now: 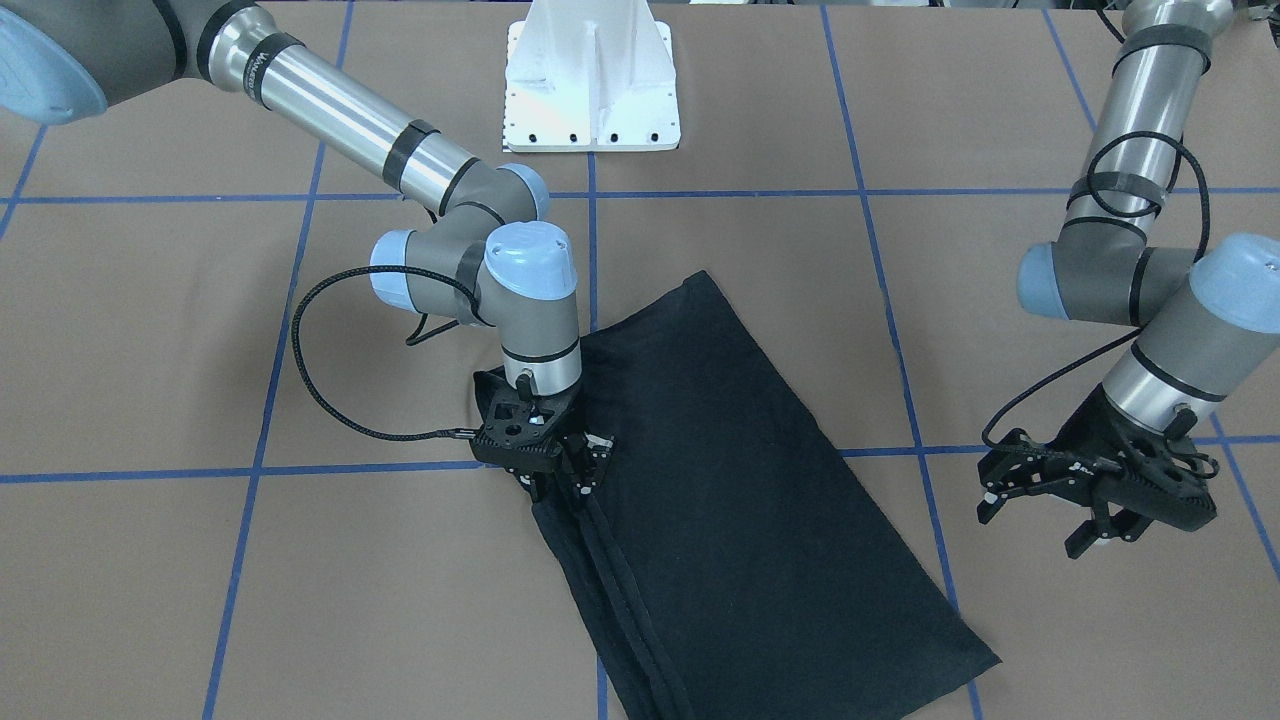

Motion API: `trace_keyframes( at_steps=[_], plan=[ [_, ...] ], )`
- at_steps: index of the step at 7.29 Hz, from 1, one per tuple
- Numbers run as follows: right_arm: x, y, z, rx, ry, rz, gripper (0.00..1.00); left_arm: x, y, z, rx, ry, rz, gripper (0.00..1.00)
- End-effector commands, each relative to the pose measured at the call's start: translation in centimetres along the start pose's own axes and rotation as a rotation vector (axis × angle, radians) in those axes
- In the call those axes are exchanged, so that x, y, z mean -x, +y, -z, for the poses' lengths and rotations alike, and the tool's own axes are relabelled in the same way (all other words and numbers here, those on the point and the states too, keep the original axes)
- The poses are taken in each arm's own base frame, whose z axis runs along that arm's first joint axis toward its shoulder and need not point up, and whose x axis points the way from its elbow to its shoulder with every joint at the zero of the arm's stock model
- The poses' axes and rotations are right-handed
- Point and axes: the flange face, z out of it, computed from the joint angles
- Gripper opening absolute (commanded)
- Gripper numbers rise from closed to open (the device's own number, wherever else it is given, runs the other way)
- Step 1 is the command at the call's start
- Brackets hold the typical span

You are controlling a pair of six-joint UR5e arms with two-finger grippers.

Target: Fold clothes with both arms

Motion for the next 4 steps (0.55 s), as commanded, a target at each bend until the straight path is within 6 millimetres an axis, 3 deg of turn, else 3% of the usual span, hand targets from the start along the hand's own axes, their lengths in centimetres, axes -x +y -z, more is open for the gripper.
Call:
trace_keyframes(
  at_steps=[1, 2, 4],
  plan=[
    [0.2, 0.5, -0.1, 0.005, 0.003, -0.004, 0.00, 0.0, 0.0, 0.0, 0.000, 0.000, 0.001, 1.00],
    [0.3, 0.3, 0.3, 0.003, -0.003, -0.005, 0.00, 0.0, 0.0, 0.0, 0.000, 0.000, 0.001, 1.00],
    [-0.2, 0.3, 3.6, 0.012, -0.029, -0.007, 0.00, 0.0, 0.0, 0.1, -0.001, 0.001, 0.000, 1.00]
  ],
)
